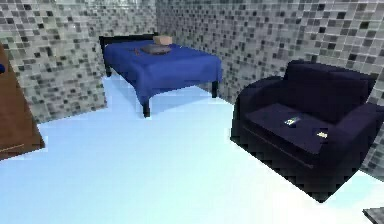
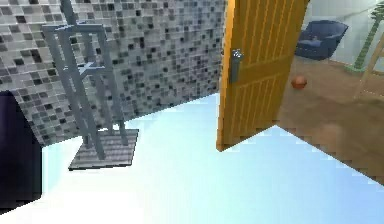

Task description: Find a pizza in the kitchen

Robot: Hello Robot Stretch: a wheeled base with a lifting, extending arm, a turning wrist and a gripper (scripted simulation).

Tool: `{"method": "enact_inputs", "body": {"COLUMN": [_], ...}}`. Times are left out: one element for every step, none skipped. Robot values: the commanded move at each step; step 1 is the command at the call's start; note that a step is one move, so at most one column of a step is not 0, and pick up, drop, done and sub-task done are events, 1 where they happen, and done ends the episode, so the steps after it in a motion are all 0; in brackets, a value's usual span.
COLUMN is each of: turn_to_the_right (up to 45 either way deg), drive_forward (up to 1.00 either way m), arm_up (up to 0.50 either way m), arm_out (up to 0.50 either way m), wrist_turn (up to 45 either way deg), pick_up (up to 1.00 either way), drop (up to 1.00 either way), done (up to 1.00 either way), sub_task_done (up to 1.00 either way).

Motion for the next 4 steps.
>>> {"method": "enact_inputs", "body": {"turn_to_the_right": [45.0, 12.0, 0.0, -45.0], "drive_forward": [0.0, 0.0, 0.5, 0.0], "arm_up": [0.0, 0.0, 0.0, 0.0], "arm_out": [0.0, 0.0, 0.0, 0.0], "wrist_turn": [0.0, 0.0, 0.0, 0.0], "pick_up": [0.0, 0.0, 0.0, 0.0], "drop": [0.0, 0.0, 0.0, 0.0], "done": [0.0, 0.0, 0.0, 0.0], "sub_task_done": [0.0, 0.0, 0.0, 0.0]}}
